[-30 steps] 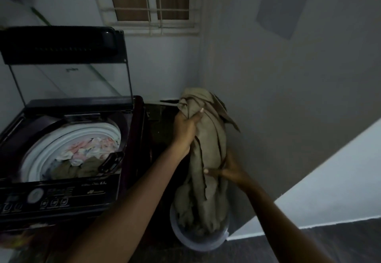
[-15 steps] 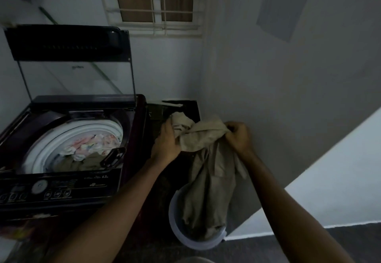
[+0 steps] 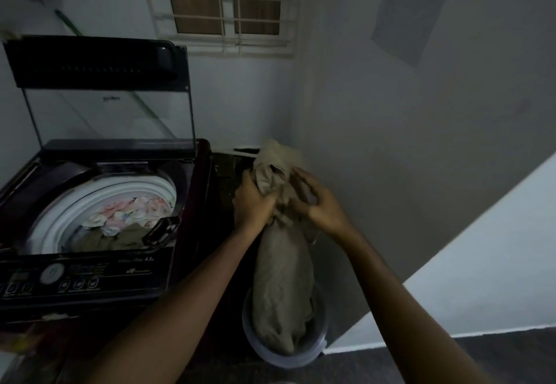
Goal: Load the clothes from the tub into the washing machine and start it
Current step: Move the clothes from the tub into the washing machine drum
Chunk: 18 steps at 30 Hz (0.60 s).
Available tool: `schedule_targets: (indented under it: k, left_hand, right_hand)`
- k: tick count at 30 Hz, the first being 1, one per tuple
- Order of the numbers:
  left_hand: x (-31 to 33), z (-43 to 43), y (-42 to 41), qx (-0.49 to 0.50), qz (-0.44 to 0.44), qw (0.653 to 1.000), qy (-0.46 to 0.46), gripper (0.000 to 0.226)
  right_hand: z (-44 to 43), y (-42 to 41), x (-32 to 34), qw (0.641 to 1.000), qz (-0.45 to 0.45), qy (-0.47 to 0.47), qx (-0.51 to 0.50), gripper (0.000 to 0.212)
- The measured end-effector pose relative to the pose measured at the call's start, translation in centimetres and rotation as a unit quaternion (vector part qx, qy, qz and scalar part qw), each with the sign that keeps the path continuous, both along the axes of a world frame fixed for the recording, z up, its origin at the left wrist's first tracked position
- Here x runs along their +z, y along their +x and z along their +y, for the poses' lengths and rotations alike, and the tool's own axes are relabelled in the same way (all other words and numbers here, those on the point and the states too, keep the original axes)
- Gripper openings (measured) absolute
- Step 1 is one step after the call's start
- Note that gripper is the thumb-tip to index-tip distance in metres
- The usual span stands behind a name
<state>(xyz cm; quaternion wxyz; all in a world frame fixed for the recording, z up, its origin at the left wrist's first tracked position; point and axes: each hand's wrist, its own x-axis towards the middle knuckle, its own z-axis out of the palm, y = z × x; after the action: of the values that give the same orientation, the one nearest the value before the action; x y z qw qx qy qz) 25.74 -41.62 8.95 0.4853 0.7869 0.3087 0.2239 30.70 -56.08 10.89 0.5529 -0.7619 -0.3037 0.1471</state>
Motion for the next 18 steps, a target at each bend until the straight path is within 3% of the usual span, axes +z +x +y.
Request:
schedule_targets:
  k: [3,6,9,11,13,14,16,18]
  left_hand:
    - [1.3,0.7,0.8,0.036,-0.07,0.989,-0.128,0.067]
    - [2.5,1.2,1.3,0.044,-0.154,0.943,-0.293,0.05]
    - [3.4,1.4,1.1,0.046,-0.182,0.897,-0.401,0.038]
    - [3.4,2.0,1.2,0.047,-0.187,0.878,-0.439,0.04]
    - [3.0,3.3,1.1,0.068,-0.196,0.889,-0.409,0.045]
    - [2.7,4.3,1.0,0.083,-0.196,0.91,-0.356,0.05]
    - [2.4,6.0,0.0,0.101,-0.135,0.97,-0.174,0.066]
    - [1.9,6.7,-1.1,0.094,-0.048,0.994,-0.004,0.07]
  right_hand:
    - [-2.3,-1.2,-4.7,0.983,-0.088,-0.158,-0.044,0.123]
    - [-2.5,-1.3,-9.5,0.966,-0.041,-0.239,-0.088,0.147]
    - [-0.5,-1.3,-11.3,0.982,0.047,-0.131,-0.125,0.129]
    - [0.1,-0.8,-11.2,0.985,0.055,-0.113,-0.121,0.08]
    - [-0.3,0.1,-10.8,0.981,0.003,-0.132,-0.143,0.022]
    - [-0.8,0.5,-10.6,0.979,-0.024,-0.122,-0.164,0.016]
    - [-2.1,1.3,-9.6,0.975,-0.031,-0.076,-0.206,0.037]
    - [-3.2,2.2,-7.8,0.97,-0.029,-0.053,-0.237,0.049]
